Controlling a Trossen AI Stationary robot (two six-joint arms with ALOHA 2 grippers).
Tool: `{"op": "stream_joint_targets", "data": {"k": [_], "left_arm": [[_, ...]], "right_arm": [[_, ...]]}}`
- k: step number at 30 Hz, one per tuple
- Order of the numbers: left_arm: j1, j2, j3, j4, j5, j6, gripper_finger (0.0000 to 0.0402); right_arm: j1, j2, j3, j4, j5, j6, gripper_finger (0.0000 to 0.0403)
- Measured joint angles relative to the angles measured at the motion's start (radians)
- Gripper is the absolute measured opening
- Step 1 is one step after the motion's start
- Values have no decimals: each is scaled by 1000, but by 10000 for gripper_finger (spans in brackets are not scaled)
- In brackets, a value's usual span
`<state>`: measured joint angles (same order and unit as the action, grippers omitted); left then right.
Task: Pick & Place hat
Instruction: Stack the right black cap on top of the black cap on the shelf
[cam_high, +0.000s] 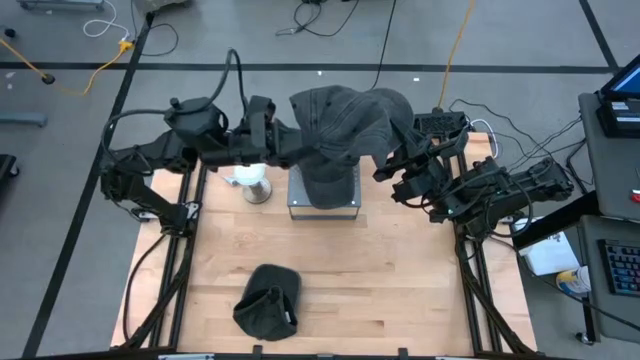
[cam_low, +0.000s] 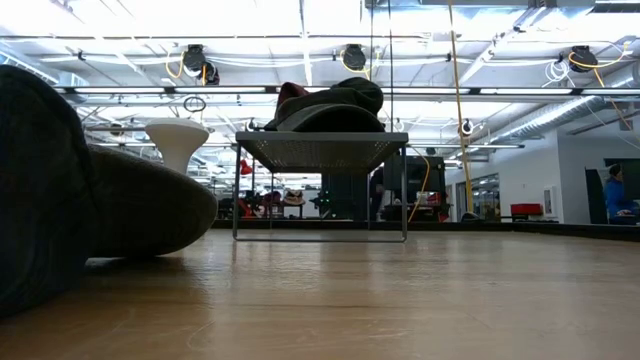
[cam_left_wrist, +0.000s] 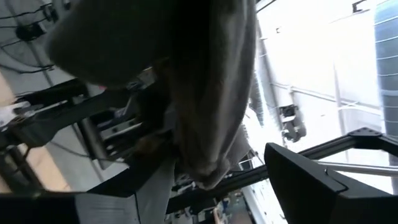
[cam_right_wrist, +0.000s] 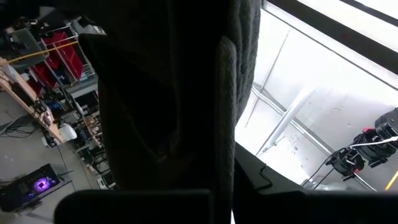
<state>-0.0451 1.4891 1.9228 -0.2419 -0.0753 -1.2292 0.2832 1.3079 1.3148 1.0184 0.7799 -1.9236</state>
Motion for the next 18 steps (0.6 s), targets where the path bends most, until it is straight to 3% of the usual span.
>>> {"op": "stream_joint_targets", "data": {"k": [8, 18], "left_arm": [[1, -2, 0, 14, -19, 22, 198], [0, -2, 0, 24, -17, 52, 51]], "right_arm": [[0, 0, 0, -29, 2, 53, 6], [14, 0, 0, -89, 3, 54, 22]]}}
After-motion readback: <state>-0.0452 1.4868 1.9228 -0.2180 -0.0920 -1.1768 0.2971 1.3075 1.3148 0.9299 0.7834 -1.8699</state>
